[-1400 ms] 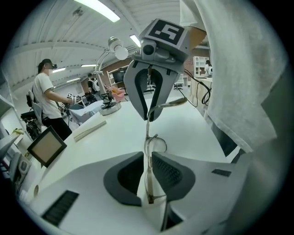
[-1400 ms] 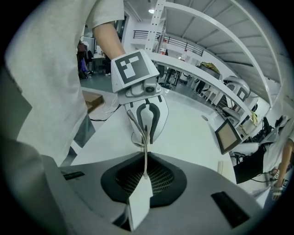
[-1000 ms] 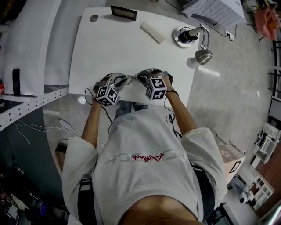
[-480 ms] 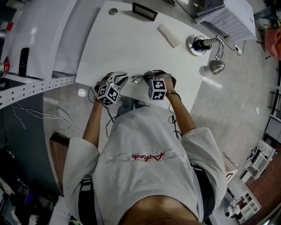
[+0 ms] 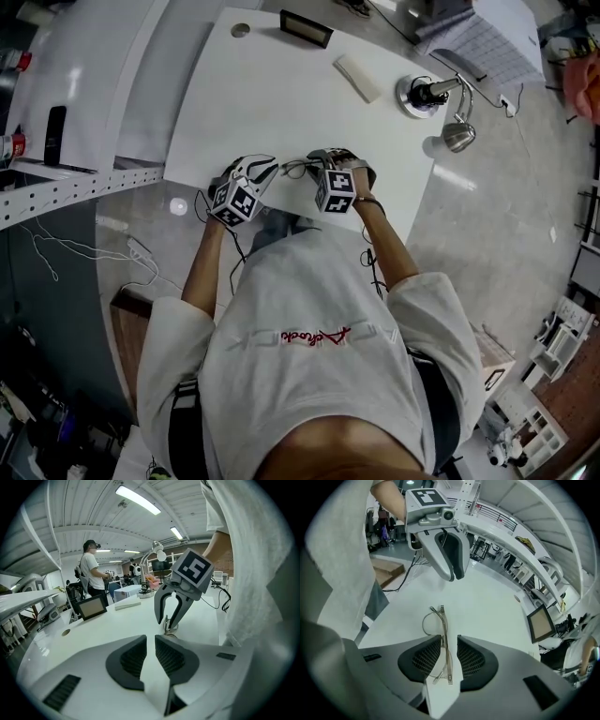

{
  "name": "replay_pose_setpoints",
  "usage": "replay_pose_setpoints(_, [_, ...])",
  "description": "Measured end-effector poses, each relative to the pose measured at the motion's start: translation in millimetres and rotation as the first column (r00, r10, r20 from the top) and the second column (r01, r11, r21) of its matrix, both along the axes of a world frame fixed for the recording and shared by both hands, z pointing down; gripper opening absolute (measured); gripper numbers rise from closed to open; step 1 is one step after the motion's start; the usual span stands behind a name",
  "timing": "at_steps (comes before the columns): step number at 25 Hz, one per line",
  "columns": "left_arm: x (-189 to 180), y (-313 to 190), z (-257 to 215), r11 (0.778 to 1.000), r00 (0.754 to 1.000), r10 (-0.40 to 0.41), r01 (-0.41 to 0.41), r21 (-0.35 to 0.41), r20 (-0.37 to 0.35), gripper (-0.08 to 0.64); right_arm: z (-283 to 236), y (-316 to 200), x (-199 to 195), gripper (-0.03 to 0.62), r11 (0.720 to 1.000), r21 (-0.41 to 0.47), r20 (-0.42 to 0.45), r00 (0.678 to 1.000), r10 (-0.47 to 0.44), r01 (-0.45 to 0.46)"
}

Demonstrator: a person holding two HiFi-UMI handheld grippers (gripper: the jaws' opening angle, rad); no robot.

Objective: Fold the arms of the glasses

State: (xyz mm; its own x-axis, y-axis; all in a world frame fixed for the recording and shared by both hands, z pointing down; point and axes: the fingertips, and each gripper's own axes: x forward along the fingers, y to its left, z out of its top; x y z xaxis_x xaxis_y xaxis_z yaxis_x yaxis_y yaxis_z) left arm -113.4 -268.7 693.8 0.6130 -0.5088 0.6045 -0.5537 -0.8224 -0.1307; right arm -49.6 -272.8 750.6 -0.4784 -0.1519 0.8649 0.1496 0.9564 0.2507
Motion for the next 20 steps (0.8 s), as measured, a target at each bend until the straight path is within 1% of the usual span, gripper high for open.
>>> replay_pose_setpoints(4, [6, -4, -4, 1.0, 1.0, 0.015, -0.015, 0.013, 0.0, 0.083, -11, -6, 4, 0.126, 0.999, 0.033, 0.017, 1.0, 0.019, -0.02])
replay_pose_setpoints(9, [19, -8, -14, 1.0, 0.999, 0.019, -0.018, 0.024, -0.035, 0.083, -30, -10, 12, 0.123, 0.993, 0.066, 0.088, 0.992, 0.092, -0.098])
replay_pose_setpoints(10, [23, -11, -17, 0.999, 0.999, 0.024, -0.023, 0.029, -0.041, 0.081, -34, -11, 15, 0.093, 0.99, 0.076, 0.101, 0.989, 0.108, -0.116])
replay_pose_setpoints(13, [37, -14, -23, 0.999, 0.997, 0.035, -0.033, 0.04, -0.063, 0.06, -45, -9, 25, 0.036, 0.983, 0.095, 0.134, 0.981, 0.142, -0.156])
replay_pose_setpoints(17, [63, -10, -29, 0.998, 0.993, 0.063, -0.061, 0.028, -0.096, 0.029, -55, -1, 37, 0.025, 0.975, 0.086, 0.17, 0.968, 0.187, -0.203])
replay_pose_setpoints(19, [75, -10, -33, 0.997, 0.99, 0.076, -0.074, 0.019, -0.121, 0.029, -64, -2, 42, 0.023, 0.968, 0.073, 0.21, 0.952, 0.222, -0.241])
replay_pose_setpoints(20, [81, -11, -36, 0.997, 0.988, 0.072, -0.071, 0.014, -0.14, 0.029, -70, -3, 44, 0.023, 0.961, 0.057, 0.24, 0.938, 0.249, -0.269])
